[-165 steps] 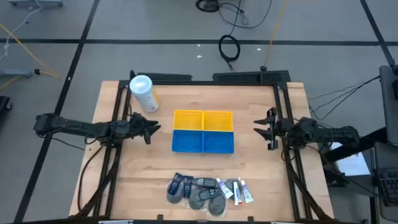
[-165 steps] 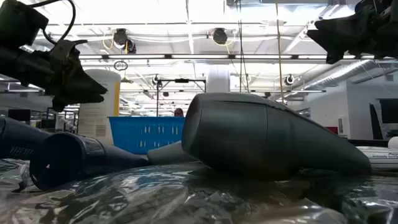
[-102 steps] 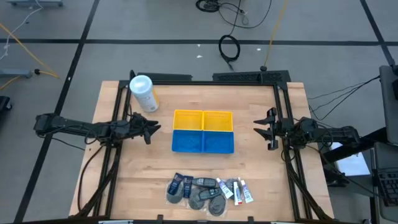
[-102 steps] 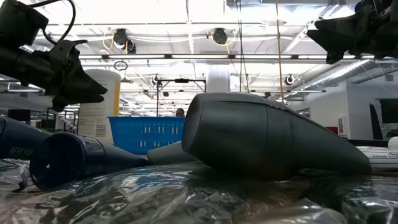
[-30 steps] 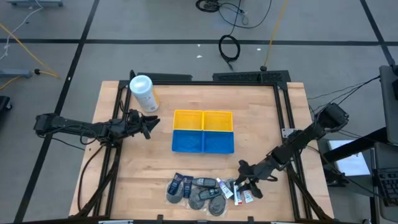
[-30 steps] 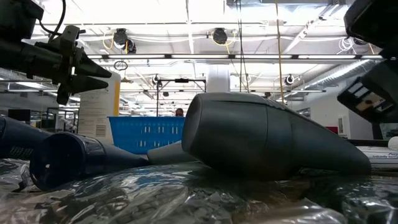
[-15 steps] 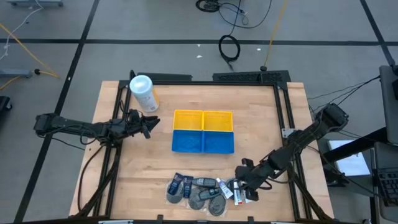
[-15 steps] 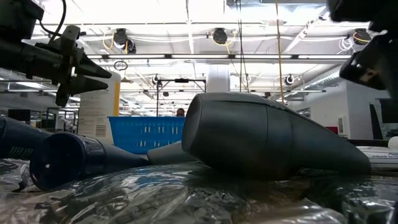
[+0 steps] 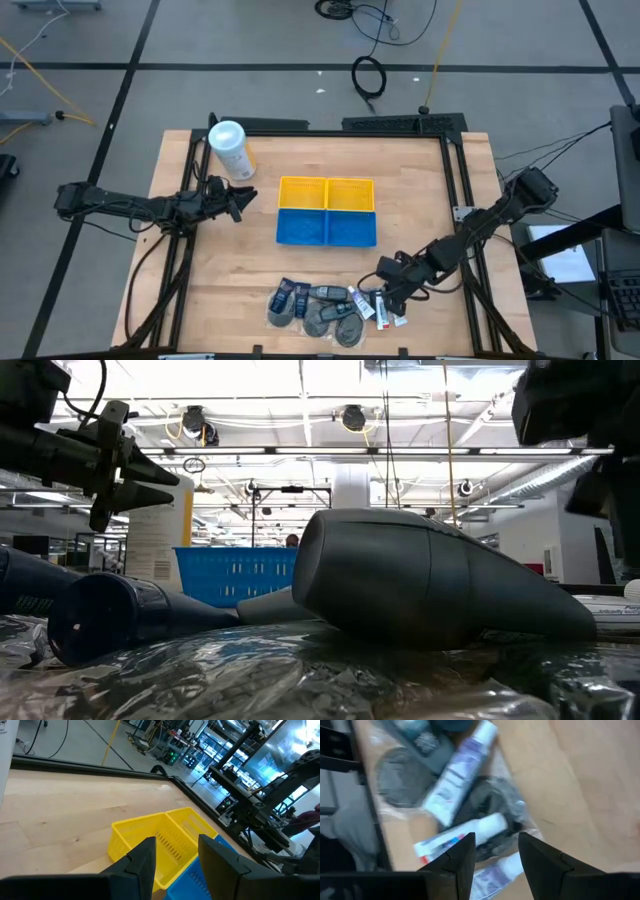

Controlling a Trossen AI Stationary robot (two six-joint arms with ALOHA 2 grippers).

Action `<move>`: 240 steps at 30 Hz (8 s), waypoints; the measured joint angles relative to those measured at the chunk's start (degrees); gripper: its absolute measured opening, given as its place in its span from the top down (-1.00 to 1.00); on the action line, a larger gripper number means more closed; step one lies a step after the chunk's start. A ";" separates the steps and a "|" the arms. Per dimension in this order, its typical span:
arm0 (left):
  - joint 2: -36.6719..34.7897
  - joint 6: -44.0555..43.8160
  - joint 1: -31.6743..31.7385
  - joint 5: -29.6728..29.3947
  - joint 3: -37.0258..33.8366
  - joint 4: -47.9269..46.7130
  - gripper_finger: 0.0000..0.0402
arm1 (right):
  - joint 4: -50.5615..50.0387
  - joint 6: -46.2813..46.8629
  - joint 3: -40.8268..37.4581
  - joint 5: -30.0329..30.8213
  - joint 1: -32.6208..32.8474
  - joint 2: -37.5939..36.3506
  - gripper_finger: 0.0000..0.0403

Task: Pick & Place Travel size toiletries
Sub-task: Put the middle toothpaste into the right yellow bin, then put the left shave cream into the left yellow bin

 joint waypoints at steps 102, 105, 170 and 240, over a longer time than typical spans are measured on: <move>8.64 -2.91 -1.33 -0.42 -0.01 4.63 0.28 | 18.78 -52.95 -0.02 2.43 -46.38 -8.01 0.81; 12.86 -4.00 -3.20 -0.28 -0.01 7.51 0.28 | 20.34 -55.87 -0.02 3.34 -48.01 -6.80 0.81; 62.14 -29.09 -32.20 19.38 49.01 -23.43 0.28 | 26.94 -66.85 0.00 -1.62 -29.79 2.38 0.17; 69.46 -55.21 -30.38 34.09 49.08 -23.56 0.27 | 26.33 -67.30 0.00 3.64 -27.68 2.34 0.15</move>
